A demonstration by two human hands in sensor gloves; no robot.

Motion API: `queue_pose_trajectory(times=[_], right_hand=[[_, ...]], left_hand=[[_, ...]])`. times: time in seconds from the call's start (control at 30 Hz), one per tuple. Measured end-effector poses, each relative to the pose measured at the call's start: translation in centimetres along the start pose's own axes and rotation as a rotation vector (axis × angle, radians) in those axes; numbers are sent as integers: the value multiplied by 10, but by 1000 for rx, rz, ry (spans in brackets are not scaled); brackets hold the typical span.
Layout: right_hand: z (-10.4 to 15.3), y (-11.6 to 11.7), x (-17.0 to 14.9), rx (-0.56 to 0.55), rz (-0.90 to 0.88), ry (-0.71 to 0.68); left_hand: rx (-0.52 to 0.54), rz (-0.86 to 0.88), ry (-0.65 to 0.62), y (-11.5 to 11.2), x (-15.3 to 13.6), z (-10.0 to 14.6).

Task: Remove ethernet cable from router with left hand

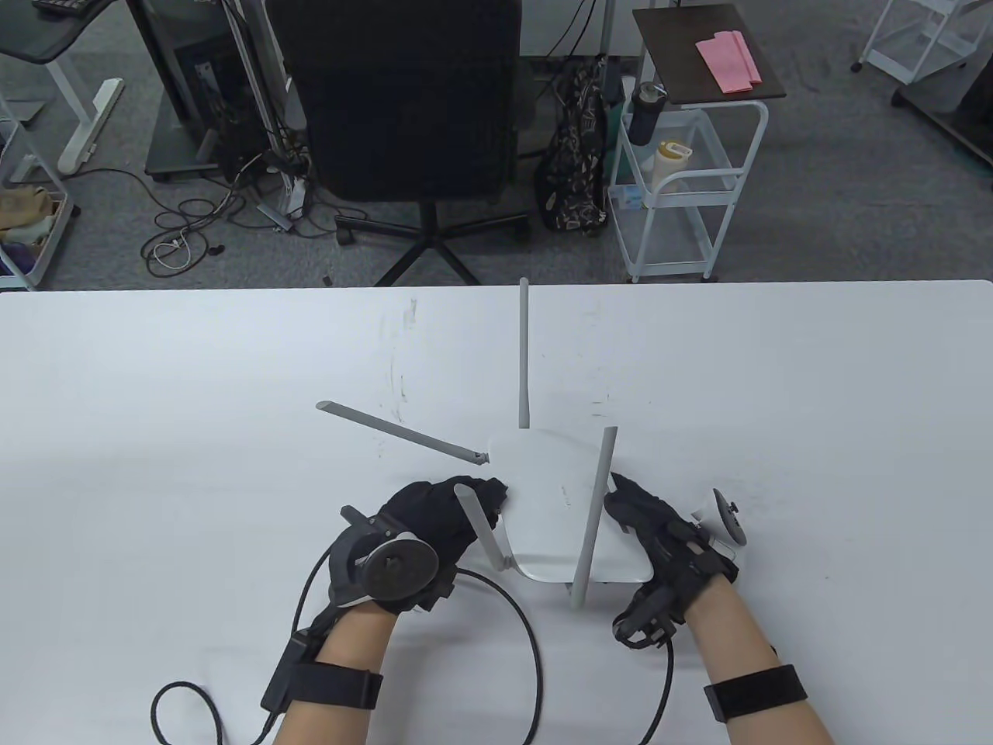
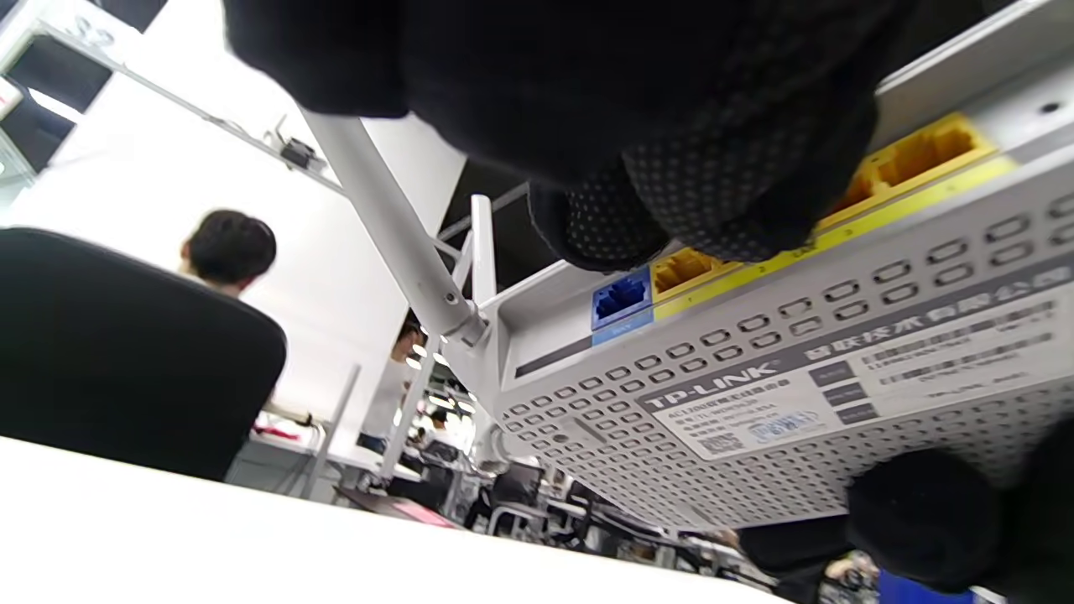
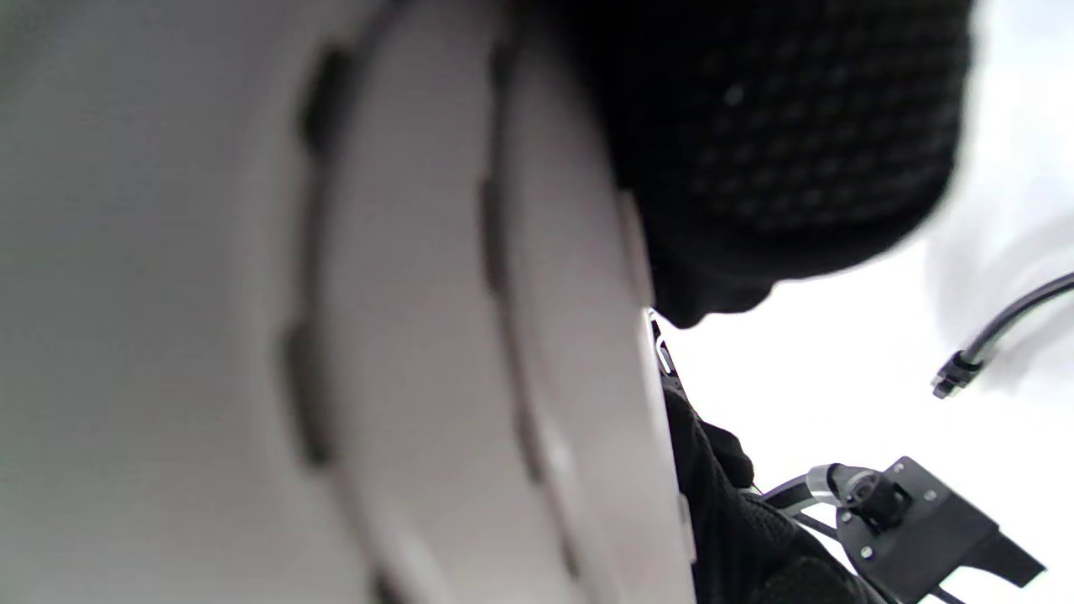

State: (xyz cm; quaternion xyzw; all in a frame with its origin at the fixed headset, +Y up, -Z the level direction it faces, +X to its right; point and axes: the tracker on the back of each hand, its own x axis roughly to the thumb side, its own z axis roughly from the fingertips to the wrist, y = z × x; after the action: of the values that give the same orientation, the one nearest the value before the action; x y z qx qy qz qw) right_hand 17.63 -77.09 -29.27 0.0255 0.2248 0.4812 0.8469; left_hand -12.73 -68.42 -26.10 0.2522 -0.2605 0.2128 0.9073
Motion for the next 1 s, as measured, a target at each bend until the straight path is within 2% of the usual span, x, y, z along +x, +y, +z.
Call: queue_pose_trajectory(times=[0.1,0.2,0.27,0.33,0.4,0.43,0.5,0.6,0.7,0.8,0.87,1.0], right_hand=[[4,5,-6,-111,-16,7],[4,5,-4,-92,15,13],[1,1,-2,-23,25,17],[-1,-2,-1,-9,8,23],[-2,-2,-1,24,-3,22],[-2,-2,-1,2,-3,23],[-1,0,-2,-27,-3,4],[4,3,-2,-130,28,-31],[5,2,2,-96,39,-17],[-1,-6,2,37,20,18],[-2,-7,2,34,25,10],[1,-1,1,-47,31,-20]], left_hand=[[15,-81,15,-2,2,1],[-1,-54,11,-2,-1,2],[-27,31,2,0,-5,2],[-54,59,-12,2,-6,1],[-42,39,-13,3,-4,0],[-50,34,-14,2,-5,-1],[0,0,6,-1,-2,2],[32,-85,24,-3,2,2],[9,-34,0,0,-1,2],[-45,89,-21,1,-3,1],[-27,37,-23,3,-1,0],[4,-26,11,-1,0,1]])
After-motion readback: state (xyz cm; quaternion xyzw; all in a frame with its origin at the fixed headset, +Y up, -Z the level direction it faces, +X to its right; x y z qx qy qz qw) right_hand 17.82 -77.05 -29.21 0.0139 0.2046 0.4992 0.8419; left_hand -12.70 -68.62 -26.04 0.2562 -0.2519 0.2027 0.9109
